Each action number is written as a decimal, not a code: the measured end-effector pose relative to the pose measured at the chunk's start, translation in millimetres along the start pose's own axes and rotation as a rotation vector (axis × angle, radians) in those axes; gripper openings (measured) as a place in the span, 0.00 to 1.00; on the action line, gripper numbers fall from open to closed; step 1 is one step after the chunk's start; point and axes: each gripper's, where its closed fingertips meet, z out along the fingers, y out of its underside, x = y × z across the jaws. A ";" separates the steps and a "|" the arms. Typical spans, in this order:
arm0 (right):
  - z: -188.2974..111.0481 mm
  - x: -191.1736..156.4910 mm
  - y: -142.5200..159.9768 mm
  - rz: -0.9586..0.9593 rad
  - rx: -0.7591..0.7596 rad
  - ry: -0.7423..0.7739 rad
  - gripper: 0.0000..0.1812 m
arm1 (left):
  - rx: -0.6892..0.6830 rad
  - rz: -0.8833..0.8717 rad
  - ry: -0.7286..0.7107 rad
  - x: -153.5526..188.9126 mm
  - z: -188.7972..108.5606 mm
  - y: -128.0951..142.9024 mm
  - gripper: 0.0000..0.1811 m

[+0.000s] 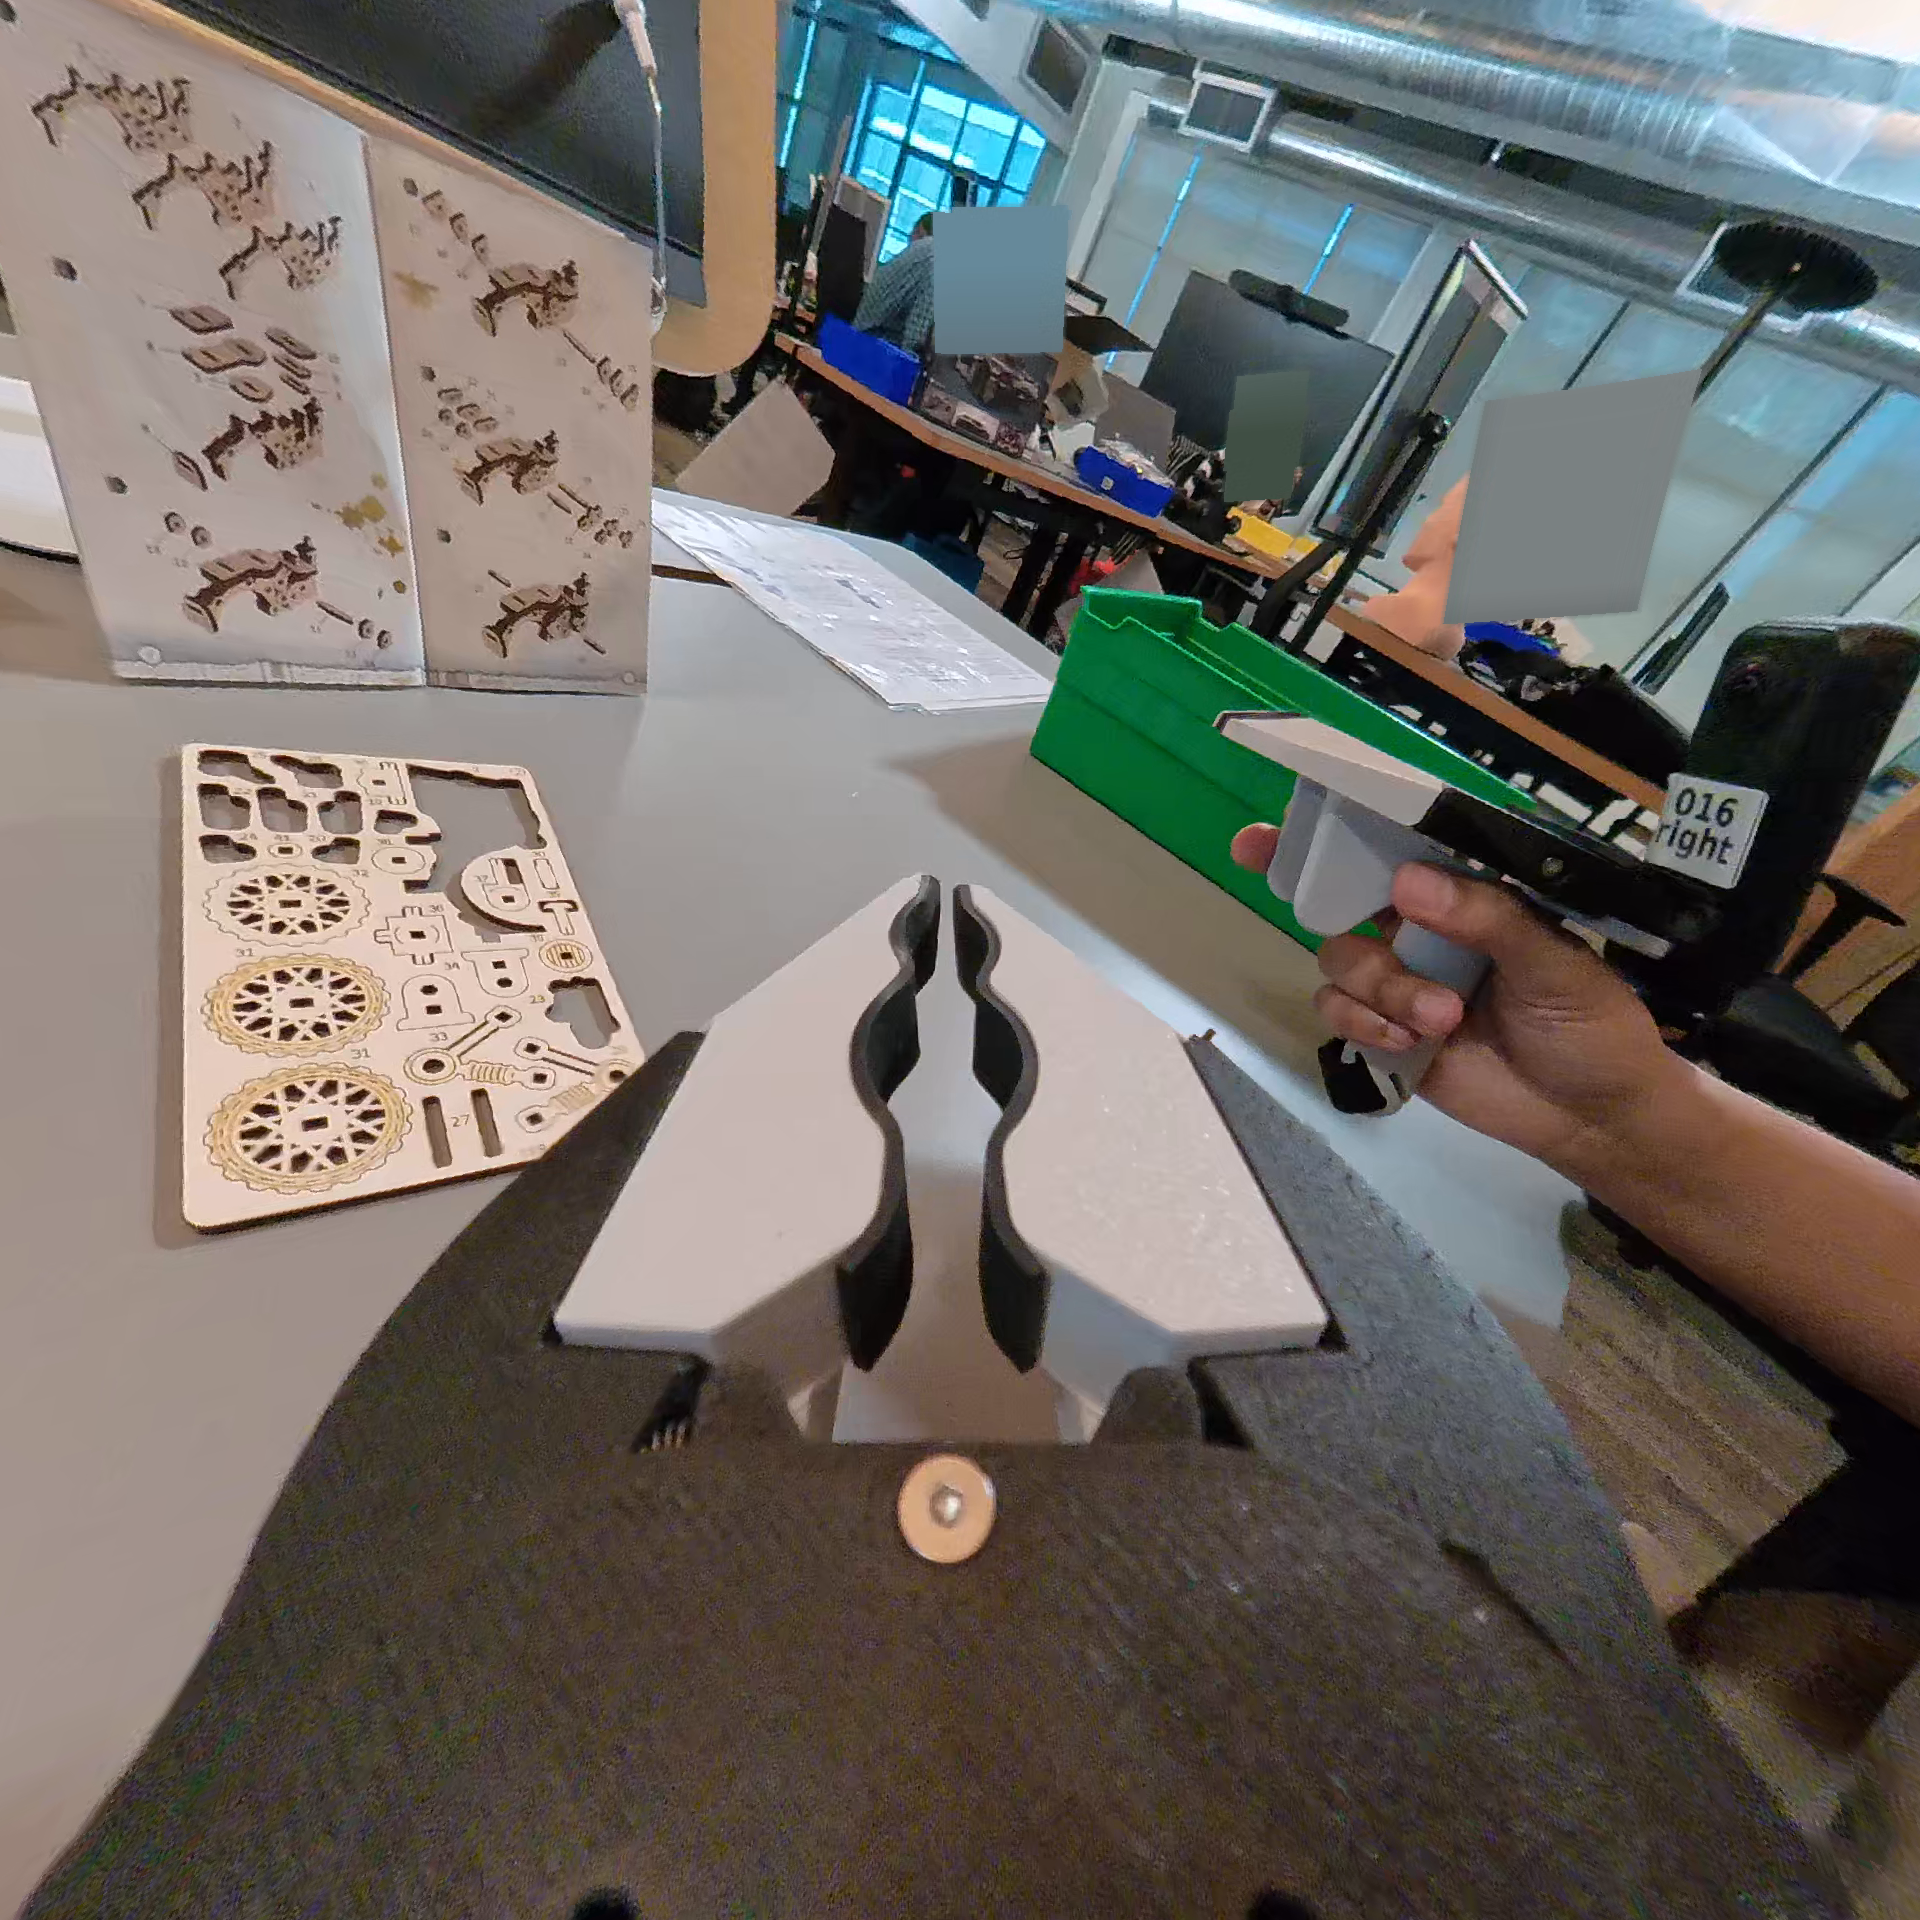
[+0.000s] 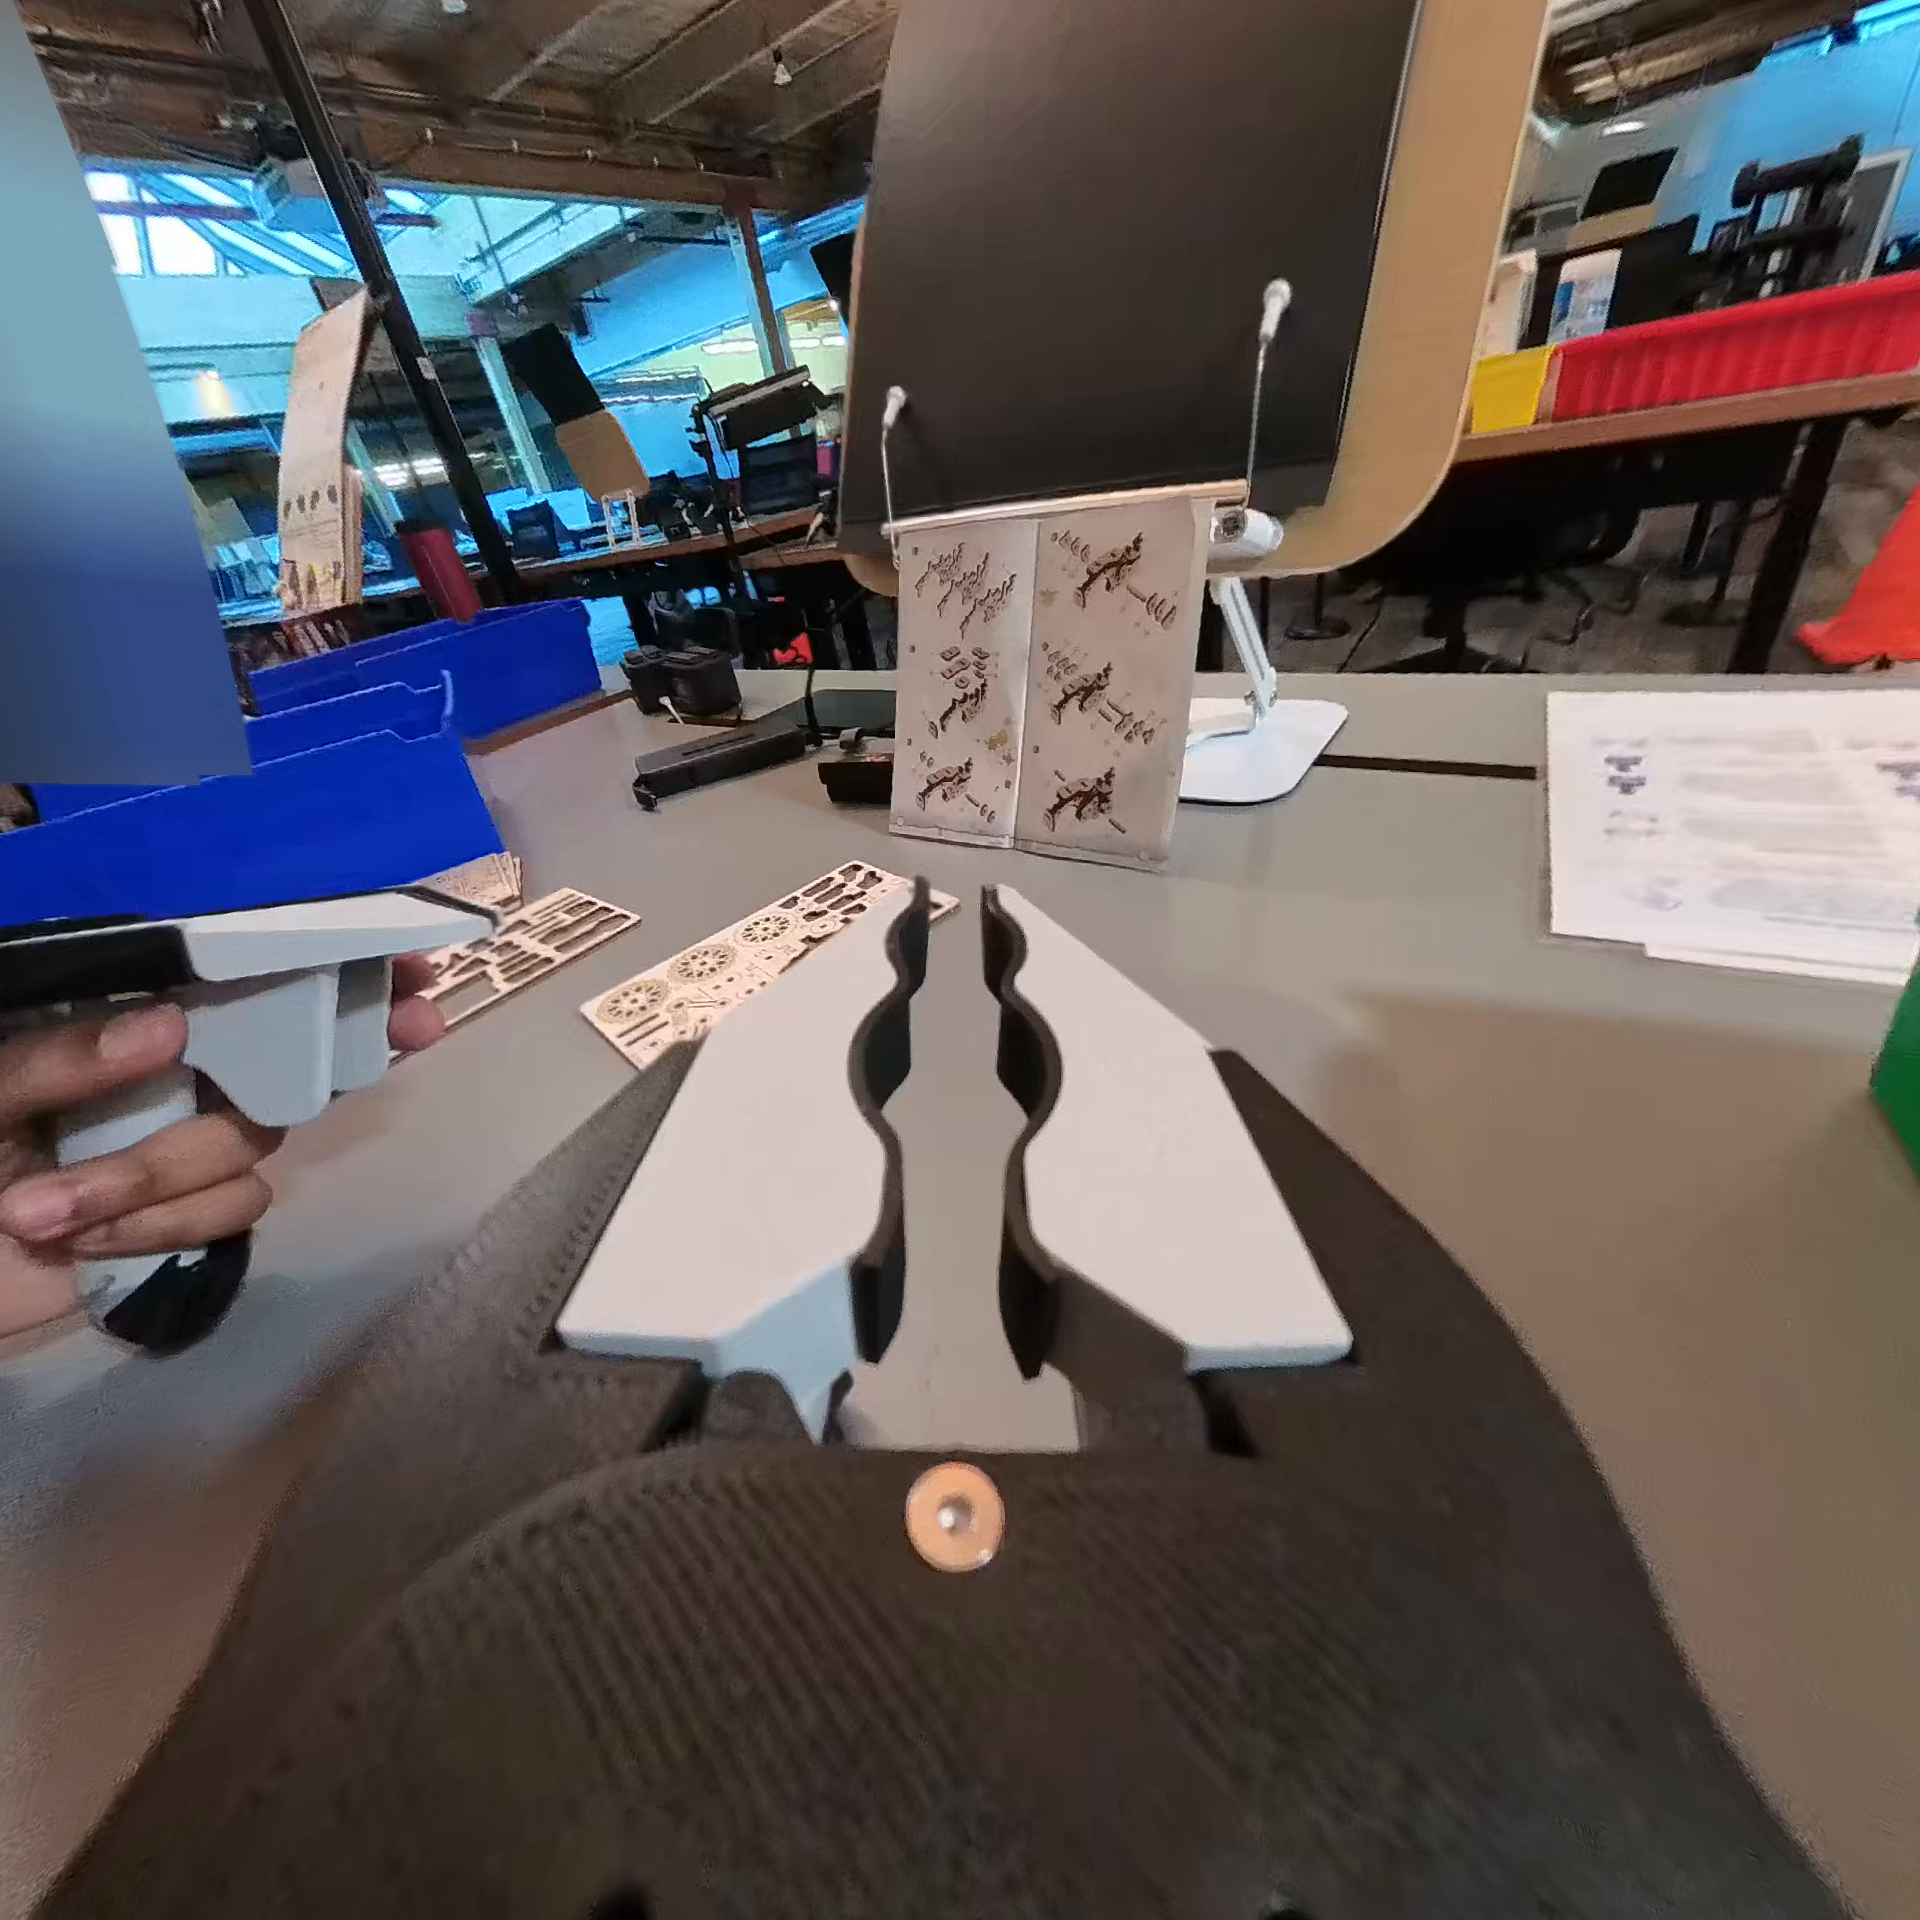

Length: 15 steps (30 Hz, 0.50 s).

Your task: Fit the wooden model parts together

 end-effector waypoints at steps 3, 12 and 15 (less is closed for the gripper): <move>7.7 3.5 10.3 -0.021 -0.046 -0.006 0.06 | 0.005 0.052 -0.031 -9.1 3.2 -0.7 0.00; 29.2 18.2 10.7 -0.150 -0.069 0.007 0.07 | -0.036 0.140 -0.027 -10.7 28.4 0.1 0.04; 33.9 24.6 11.9 -0.077 -0.073 0.006 0.09 | -0.044 0.123 -0.032 -12.9 28.5 0.5 0.07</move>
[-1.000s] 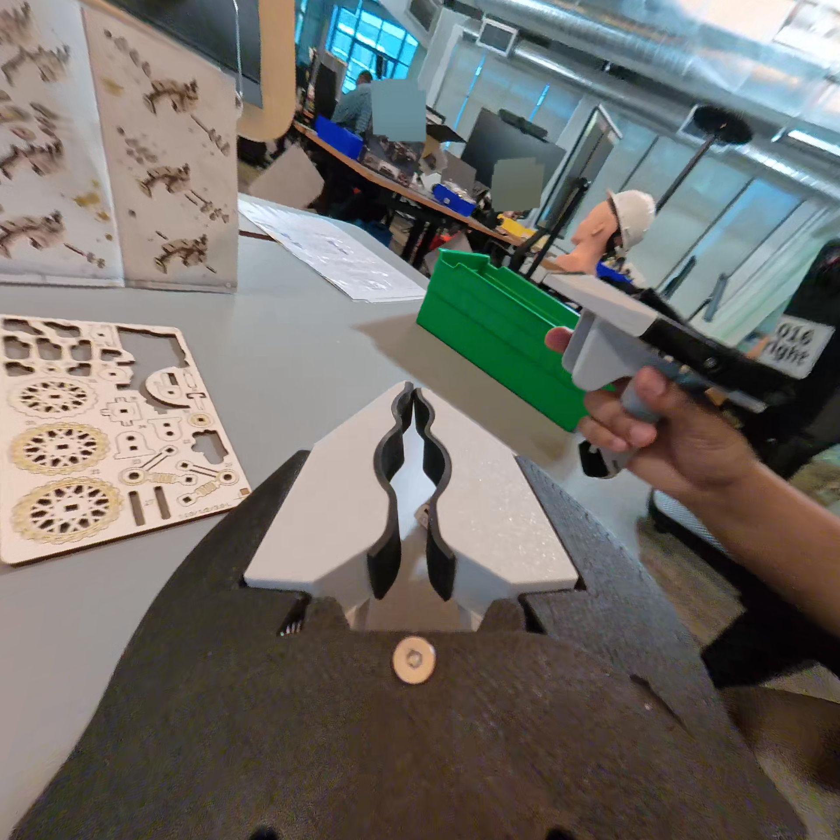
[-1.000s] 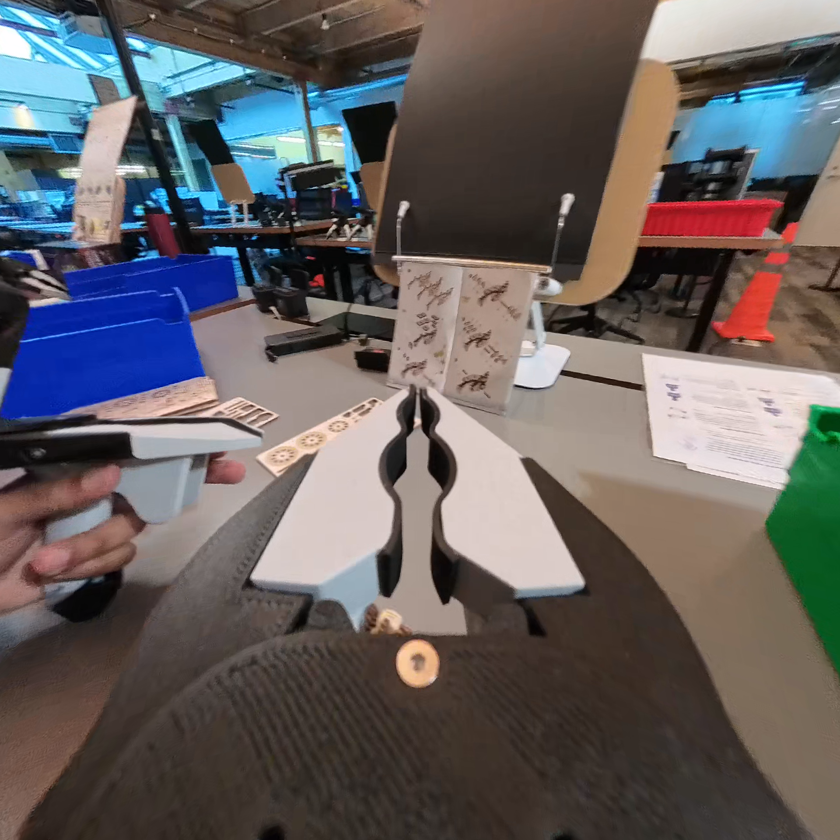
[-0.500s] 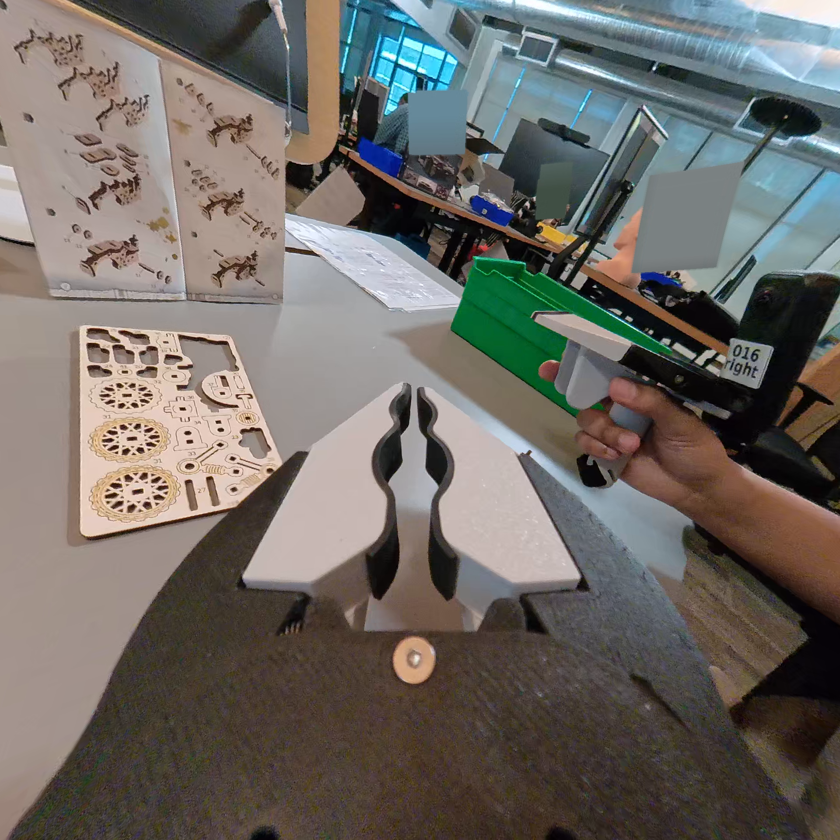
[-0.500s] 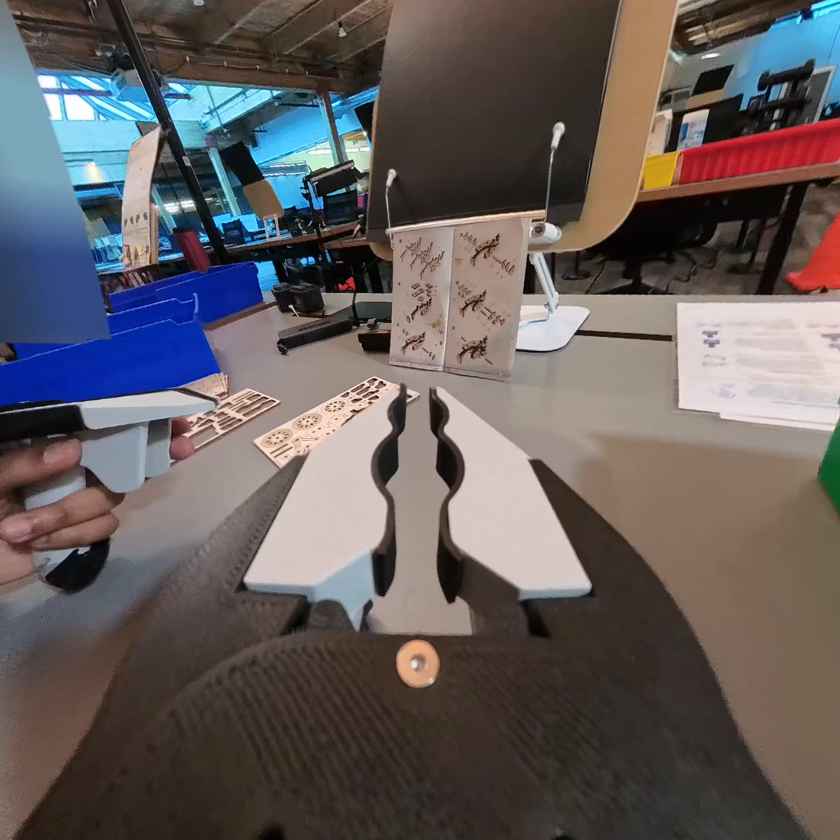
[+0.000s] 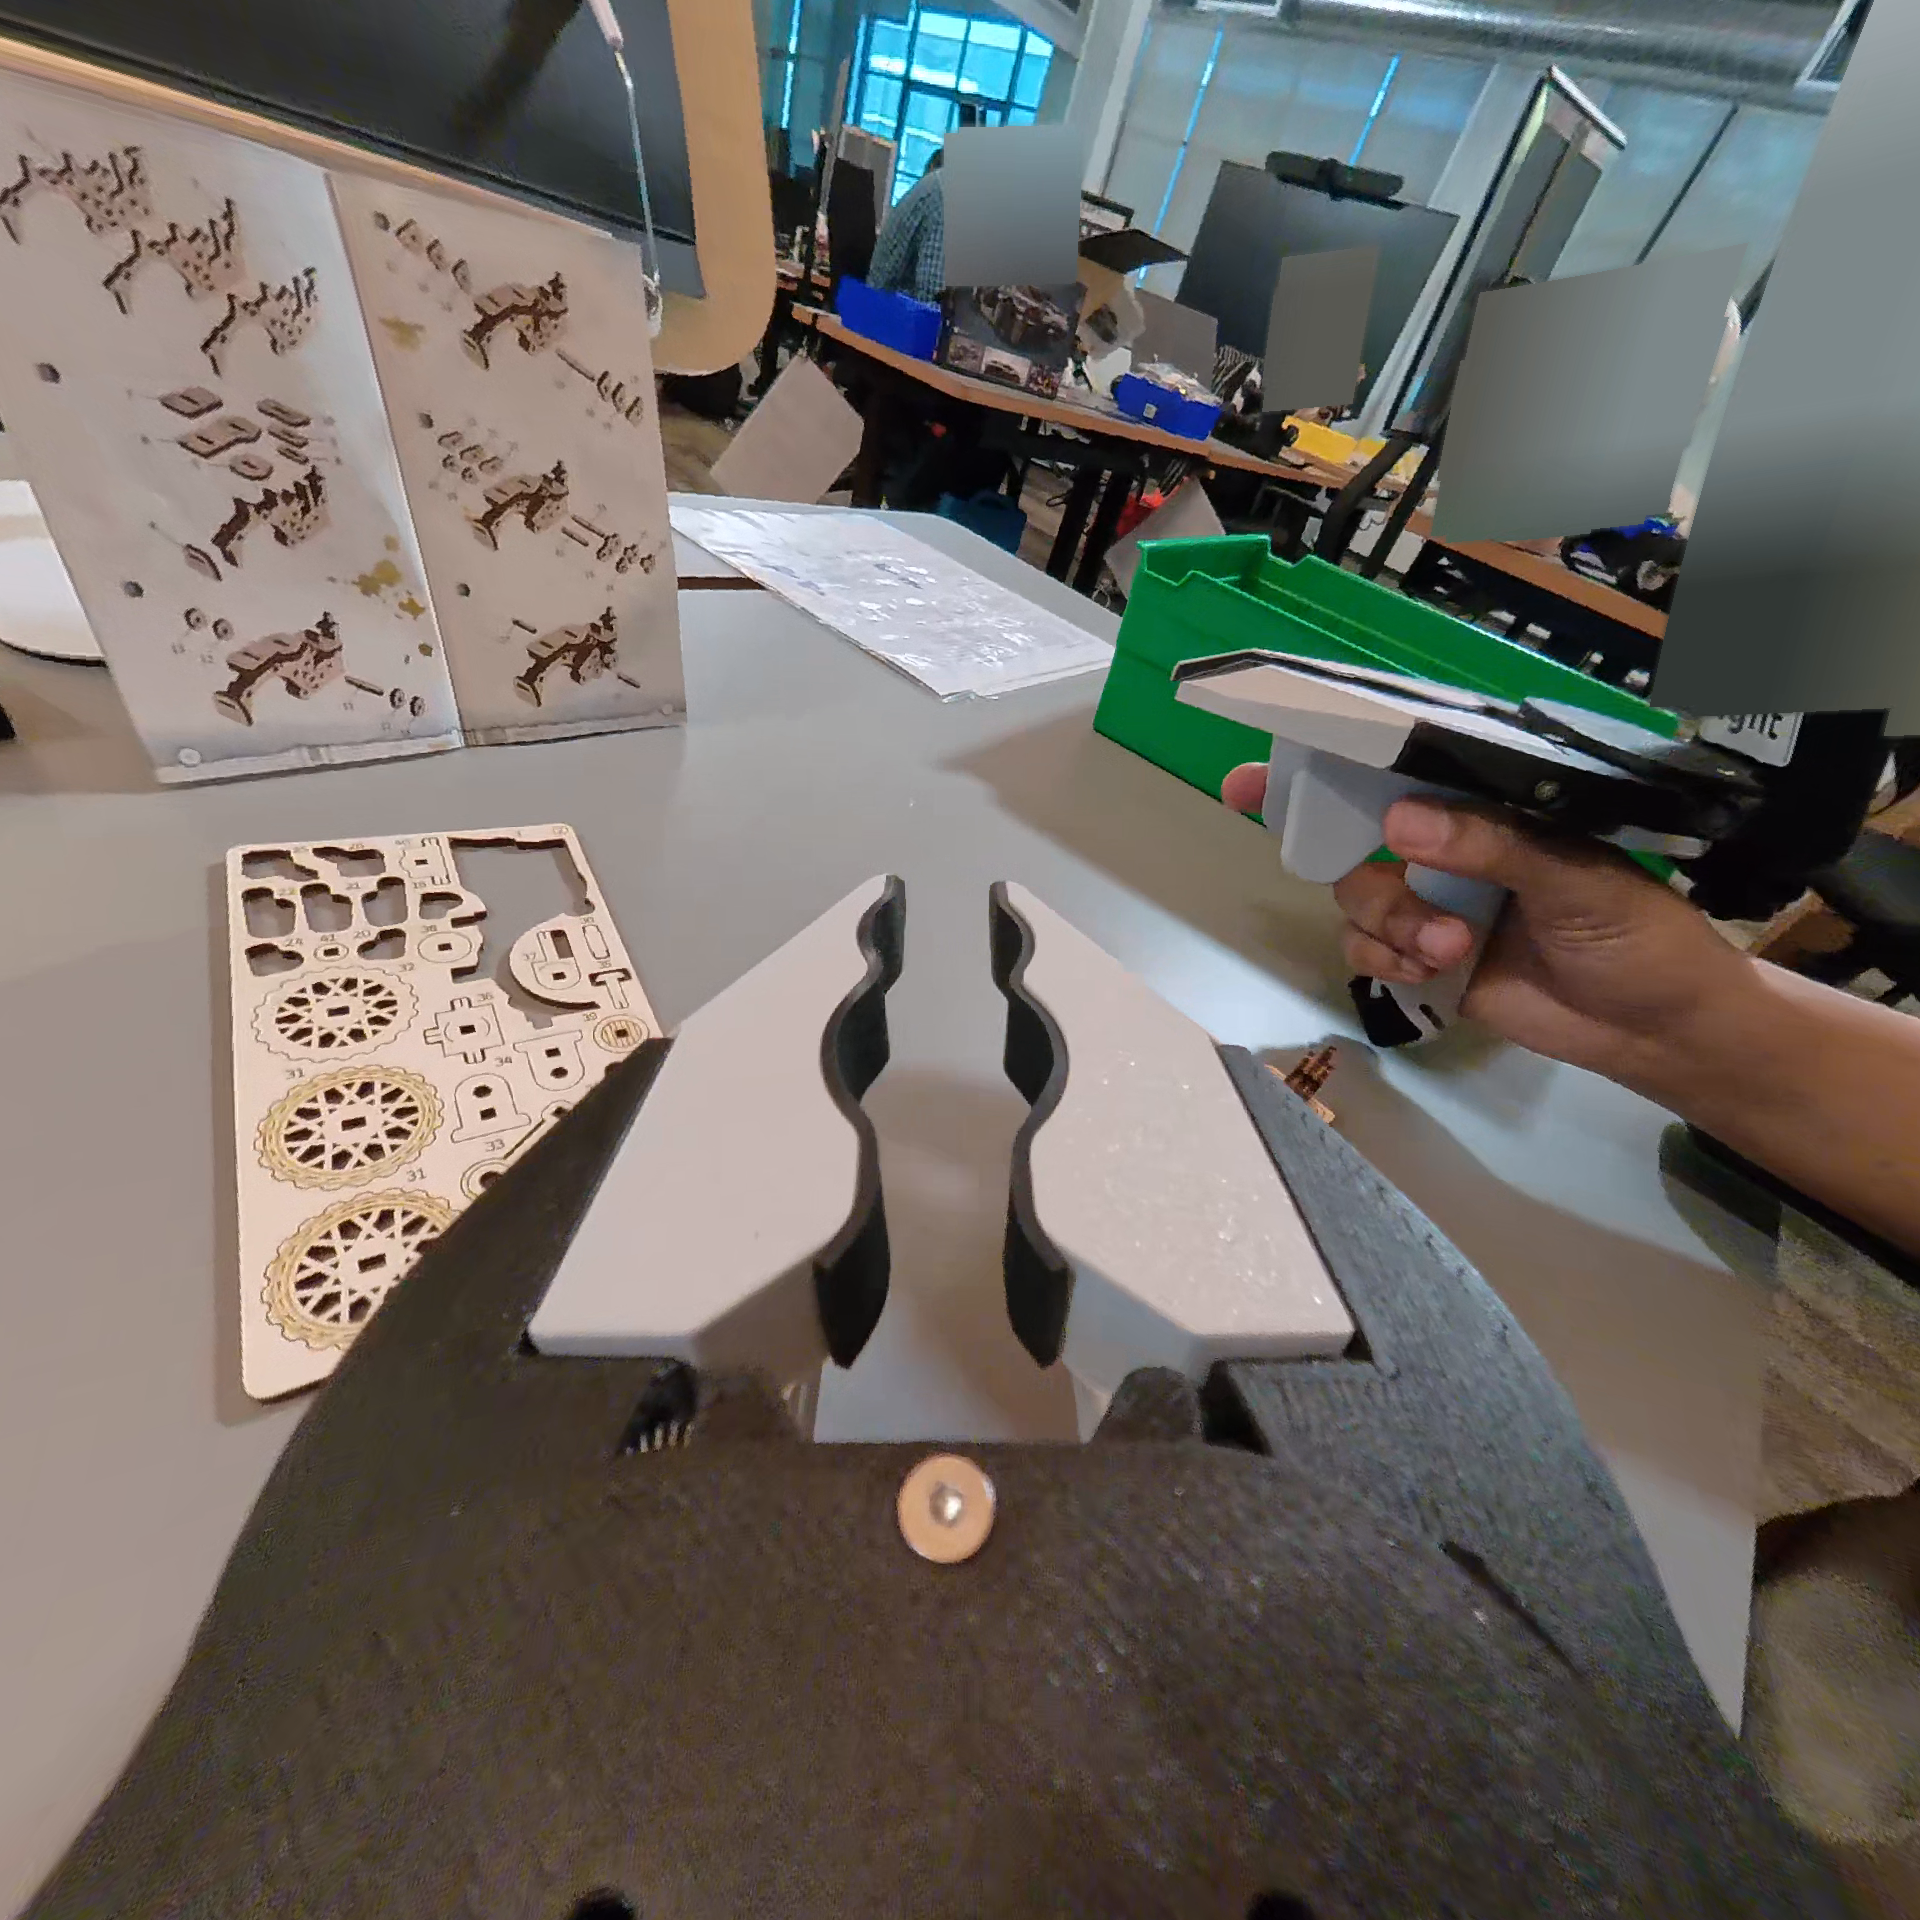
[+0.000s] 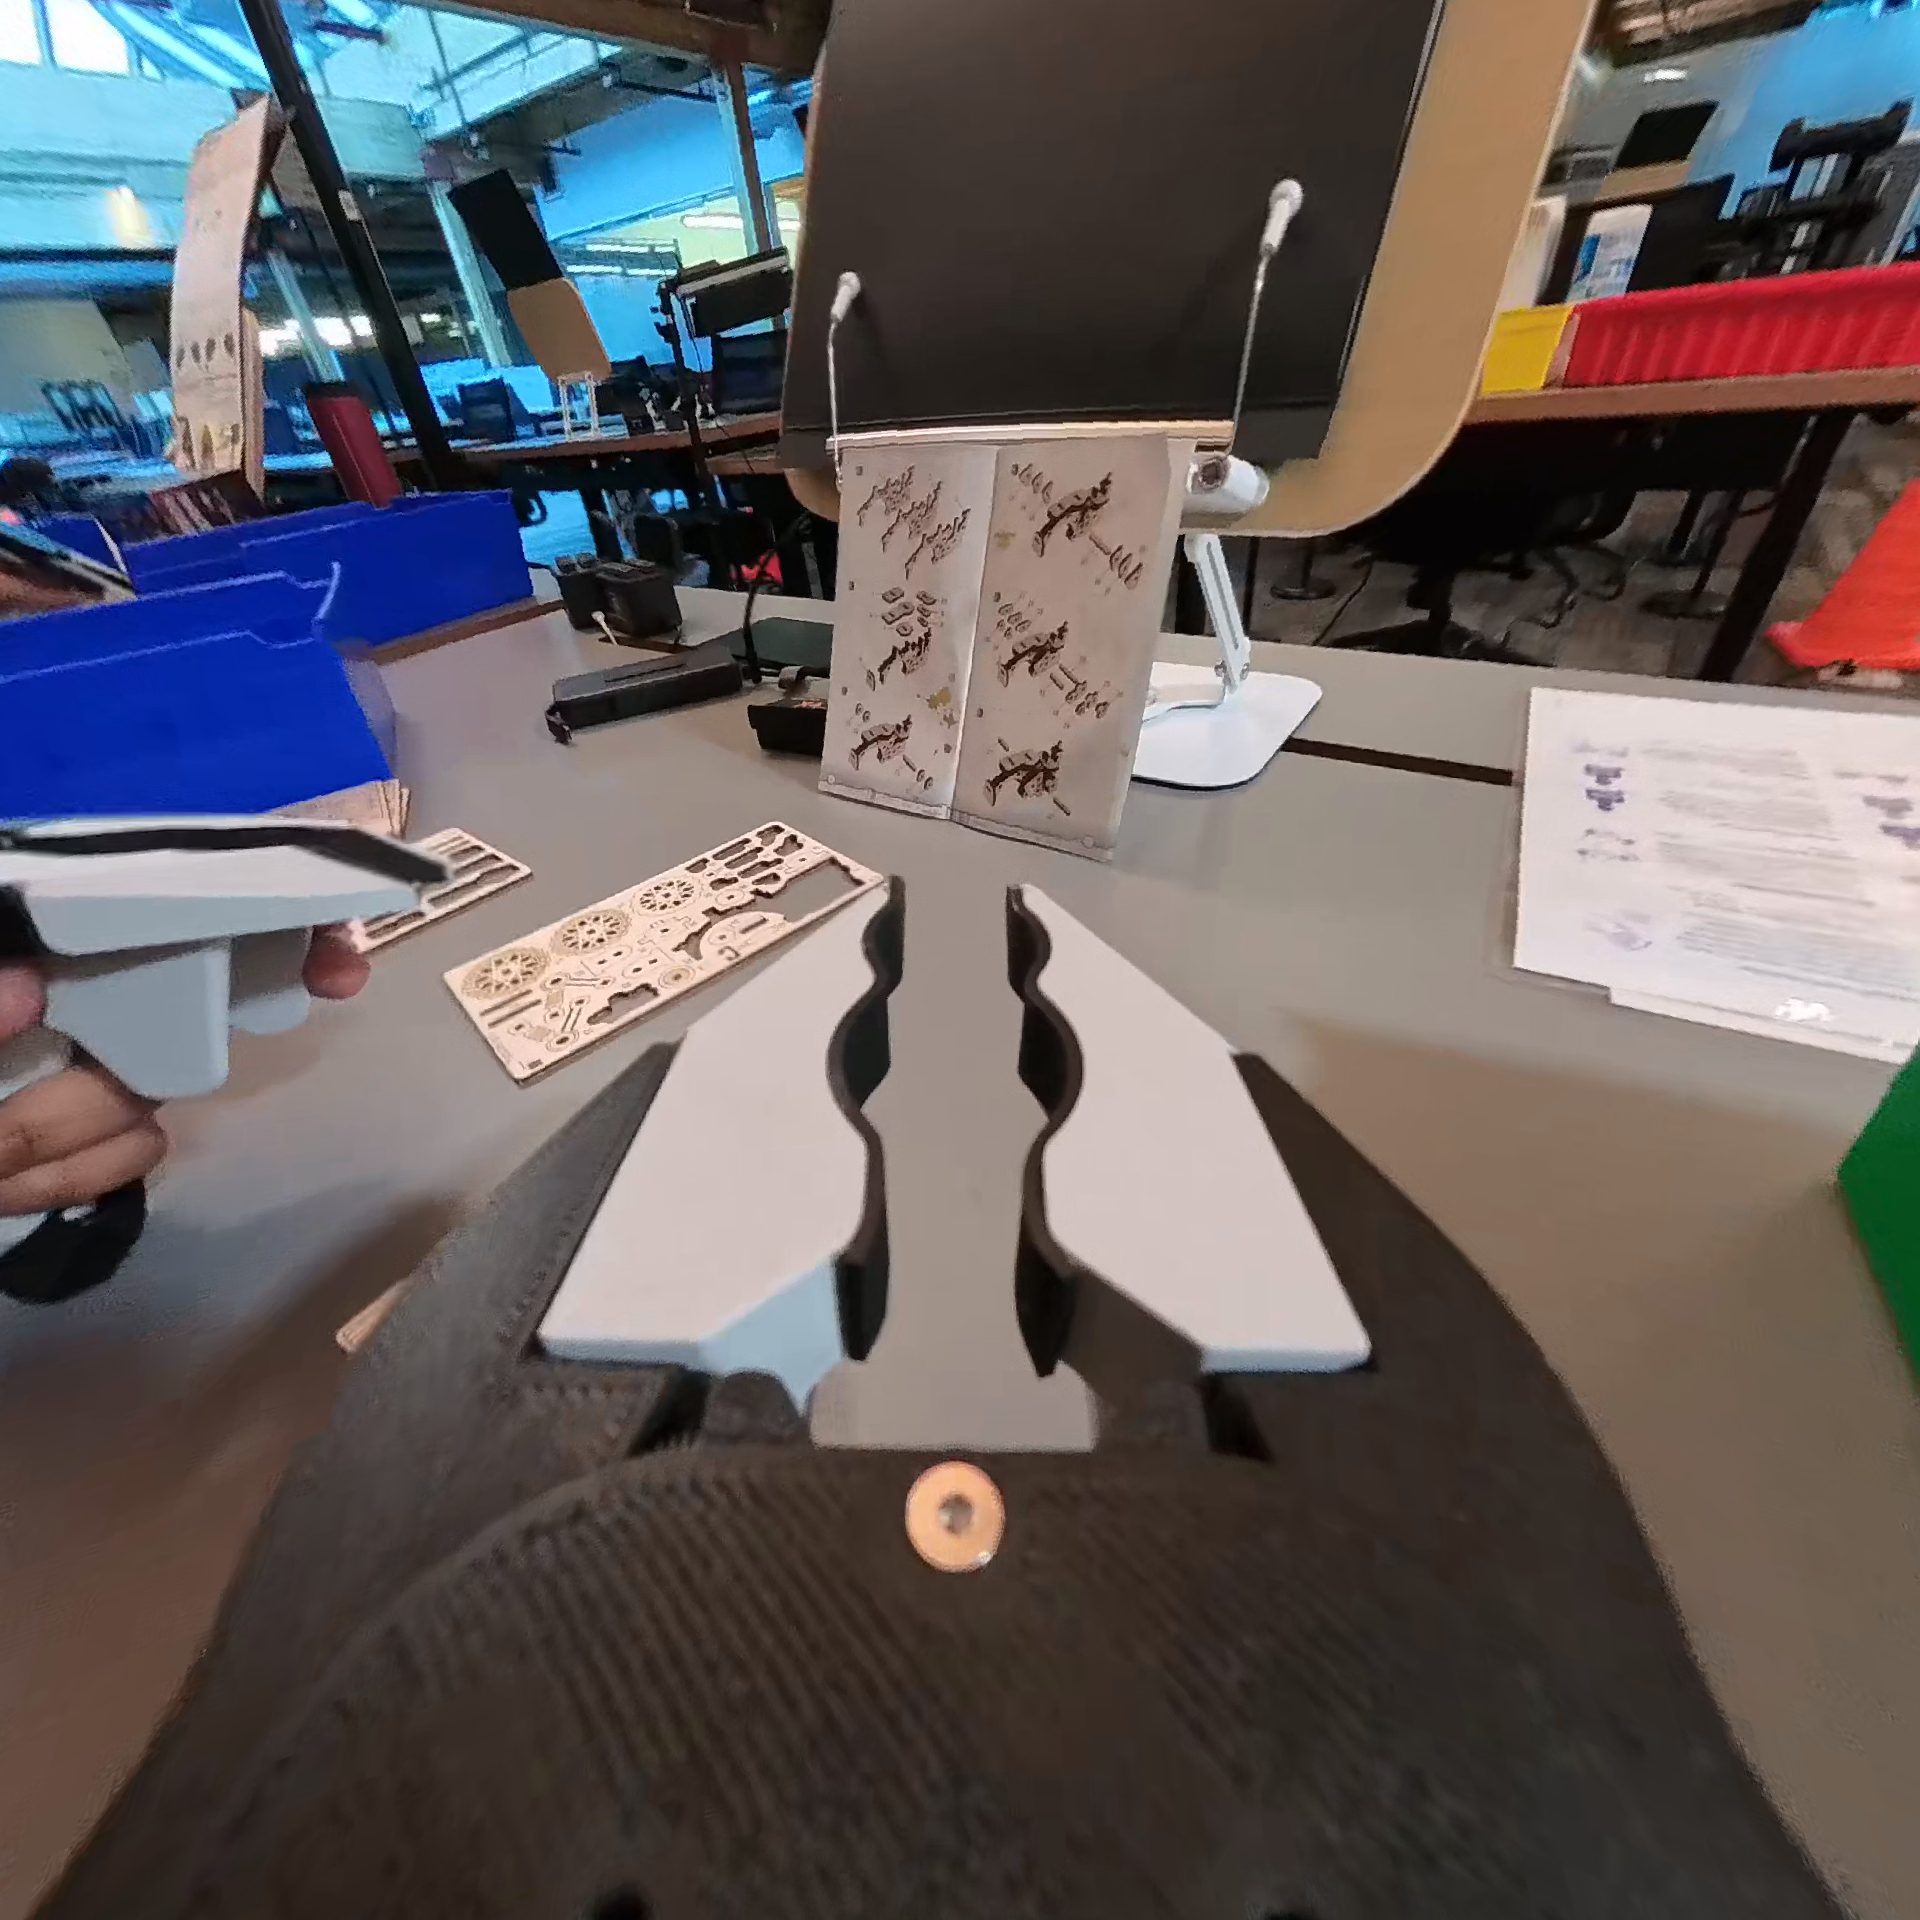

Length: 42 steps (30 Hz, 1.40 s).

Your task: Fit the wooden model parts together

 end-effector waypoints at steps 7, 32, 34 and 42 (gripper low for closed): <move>50.3 9.1 8.2 -0.092 -0.104 -0.026 0.27 | 0.026 -0.052 -0.083 -19.6 6.0 -8.6 0.17; 201.4 49.7 22.2 -0.145 -0.241 -0.129 0.00 | -0.184 -0.016 -0.133 -140.7 166.4 -48.9 0.29; 200.6 45.5 21.3 -0.188 -0.235 -0.142 0.00 | -0.206 -0.020 -0.154 -144.5 164.1 -47.9 0.26; 197.7 9.0 7.1 -0.424 -0.190 -0.217 0.00 | -0.147 -0.070 -0.025 -126.5 151.6 -60.1 0.39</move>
